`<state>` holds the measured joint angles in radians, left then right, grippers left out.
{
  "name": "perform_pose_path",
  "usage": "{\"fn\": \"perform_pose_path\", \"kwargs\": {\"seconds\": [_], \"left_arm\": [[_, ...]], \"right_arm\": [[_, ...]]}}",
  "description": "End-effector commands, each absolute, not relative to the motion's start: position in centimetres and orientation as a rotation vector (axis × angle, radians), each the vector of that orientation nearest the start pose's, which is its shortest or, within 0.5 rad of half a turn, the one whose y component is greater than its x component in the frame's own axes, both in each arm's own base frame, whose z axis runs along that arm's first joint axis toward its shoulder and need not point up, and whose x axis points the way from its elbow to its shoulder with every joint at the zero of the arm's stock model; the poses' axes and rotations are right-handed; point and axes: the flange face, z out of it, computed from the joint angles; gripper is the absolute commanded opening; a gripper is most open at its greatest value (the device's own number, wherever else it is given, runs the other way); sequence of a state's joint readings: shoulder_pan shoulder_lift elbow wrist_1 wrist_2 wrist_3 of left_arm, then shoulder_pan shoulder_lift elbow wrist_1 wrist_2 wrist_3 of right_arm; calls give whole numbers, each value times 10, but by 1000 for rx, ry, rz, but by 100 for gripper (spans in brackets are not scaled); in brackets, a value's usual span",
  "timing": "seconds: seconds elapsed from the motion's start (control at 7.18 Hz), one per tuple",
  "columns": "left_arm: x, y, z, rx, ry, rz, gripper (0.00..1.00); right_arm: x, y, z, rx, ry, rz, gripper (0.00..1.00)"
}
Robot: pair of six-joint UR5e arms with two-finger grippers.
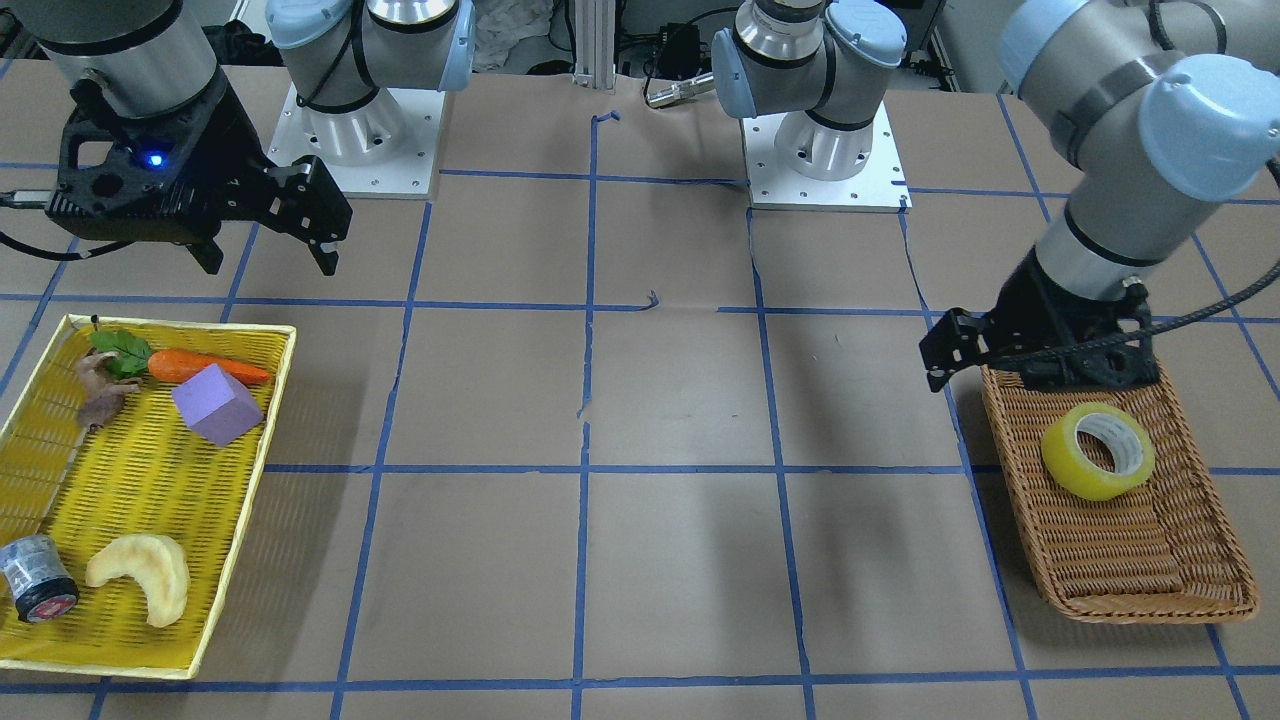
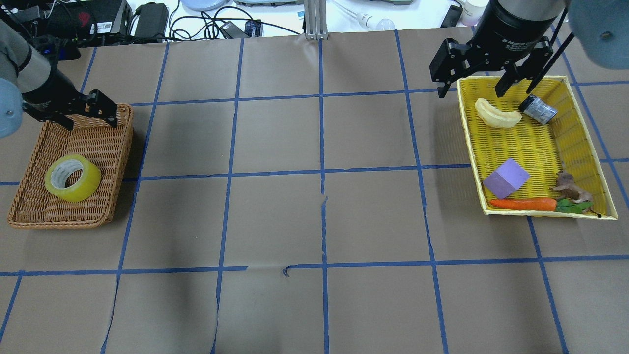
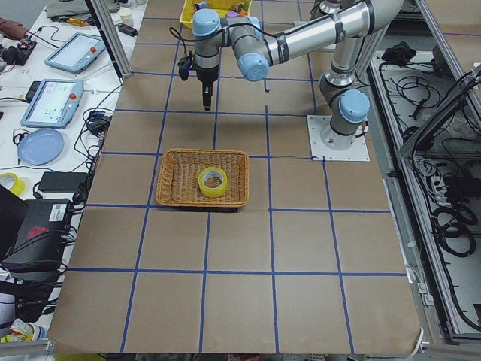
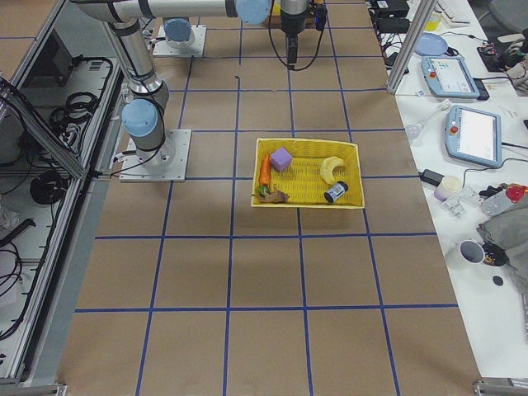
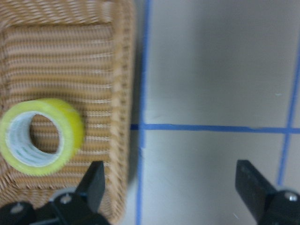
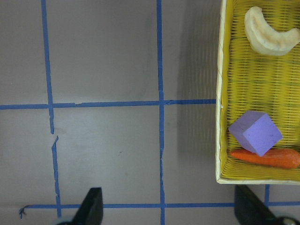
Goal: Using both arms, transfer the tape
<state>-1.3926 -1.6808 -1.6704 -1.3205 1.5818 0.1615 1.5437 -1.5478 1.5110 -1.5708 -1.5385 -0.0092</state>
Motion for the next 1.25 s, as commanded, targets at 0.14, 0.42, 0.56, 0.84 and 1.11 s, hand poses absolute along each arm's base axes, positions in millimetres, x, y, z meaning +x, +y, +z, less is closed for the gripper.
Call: {"fn": "perform_pose_path", "kwargs": {"seconds": [0.14,0.42,0.56,0.84,1.11], "left_arm": [[-123,-533,435,79,3083,26,100],[-151,-523,439,41,3092,21,100],[-163,-519,440,60,3119,20,100],[-165,-518,441,60,3139,17,100],[-165,-517,441,60,3140,19,100]], "right_arm": [[123,-508,506,25,3108,-58,100],[123,-508,506,25,3108,-58,100],[123,-509,506,28,3108,-58,100],[124,-508,506,25,3106,-58,100],[123,-508,506,25,3108,-58,100]]}}
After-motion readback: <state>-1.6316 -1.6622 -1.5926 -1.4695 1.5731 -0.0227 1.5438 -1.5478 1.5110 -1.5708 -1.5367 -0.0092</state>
